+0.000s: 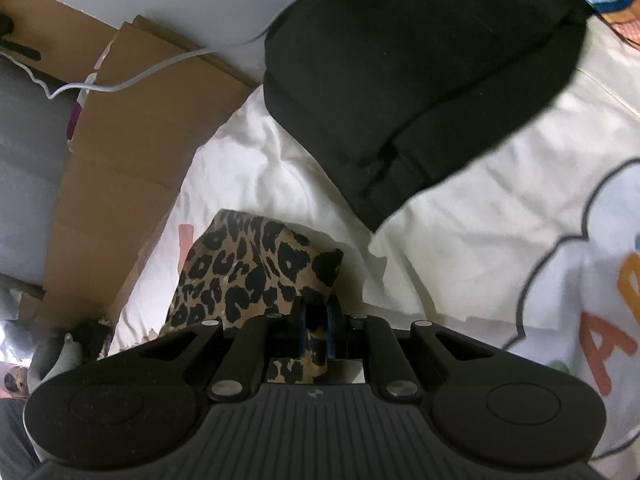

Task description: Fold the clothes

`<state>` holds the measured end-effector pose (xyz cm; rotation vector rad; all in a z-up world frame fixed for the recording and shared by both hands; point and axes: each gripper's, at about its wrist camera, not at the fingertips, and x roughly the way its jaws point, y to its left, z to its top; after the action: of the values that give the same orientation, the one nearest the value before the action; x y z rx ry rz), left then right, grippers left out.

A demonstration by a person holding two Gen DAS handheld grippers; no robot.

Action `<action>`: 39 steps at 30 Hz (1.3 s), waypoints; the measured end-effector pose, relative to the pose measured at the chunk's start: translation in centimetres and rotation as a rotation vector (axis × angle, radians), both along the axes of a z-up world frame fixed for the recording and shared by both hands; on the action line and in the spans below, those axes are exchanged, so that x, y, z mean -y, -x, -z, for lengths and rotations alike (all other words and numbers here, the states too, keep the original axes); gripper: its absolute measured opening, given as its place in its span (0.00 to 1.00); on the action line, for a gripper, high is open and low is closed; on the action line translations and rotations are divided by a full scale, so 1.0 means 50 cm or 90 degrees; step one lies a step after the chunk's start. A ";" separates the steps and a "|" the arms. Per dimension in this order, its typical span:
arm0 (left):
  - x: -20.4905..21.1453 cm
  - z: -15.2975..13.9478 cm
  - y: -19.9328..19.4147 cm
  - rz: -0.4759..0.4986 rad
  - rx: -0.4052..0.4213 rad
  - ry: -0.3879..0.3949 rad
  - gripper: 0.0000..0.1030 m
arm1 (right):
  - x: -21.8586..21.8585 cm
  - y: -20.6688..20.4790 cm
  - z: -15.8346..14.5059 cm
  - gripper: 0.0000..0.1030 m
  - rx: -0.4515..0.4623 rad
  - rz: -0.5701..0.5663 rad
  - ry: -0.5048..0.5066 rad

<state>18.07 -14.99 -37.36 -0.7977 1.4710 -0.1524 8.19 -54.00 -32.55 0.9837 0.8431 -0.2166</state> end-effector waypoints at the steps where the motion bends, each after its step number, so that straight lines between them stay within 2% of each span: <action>1: 0.000 0.000 0.004 -0.003 -0.003 0.001 0.05 | 0.002 -0.004 -0.001 0.08 0.002 -0.001 0.001; 9: 0.009 -0.011 0.028 -0.020 0.008 0.017 0.05 | 0.016 -0.025 -0.001 0.08 -0.004 -0.026 0.020; 13: 0.019 -0.012 0.035 -0.012 0.005 0.017 0.05 | 0.029 -0.030 0.001 0.09 0.002 -0.018 0.002; 16: 0.017 -0.007 0.037 -0.012 -0.003 0.015 0.05 | 0.035 -0.004 0.017 0.14 0.009 0.000 -0.036; 17: 0.016 -0.004 0.037 -0.013 -0.007 0.015 0.05 | 0.035 0.004 0.022 0.23 0.009 0.000 -0.045; 19: 0.016 0.000 0.035 -0.011 -0.007 0.015 0.05 | 0.031 0.025 0.036 0.30 0.010 0.000 -0.071; 25: 0.021 -0.002 0.026 0.000 -0.001 0.015 0.05 | -0.009 0.065 0.067 0.30 0.013 -0.022 -0.124; 34: 0.002 -0.019 0.033 0.010 0.005 0.029 0.05 | -0.077 0.097 0.095 0.37 0.010 -0.052 -0.186; 39: 0.001 -0.031 0.038 0.014 0.008 0.034 0.05 | -0.098 0.108 0.113 0.38 0.022 -0.037 -0.225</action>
<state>16.19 -15.04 -35.83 -0.8229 1.4696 -0.2138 2.78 -49.09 -38.19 1.2867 0.8940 0.0023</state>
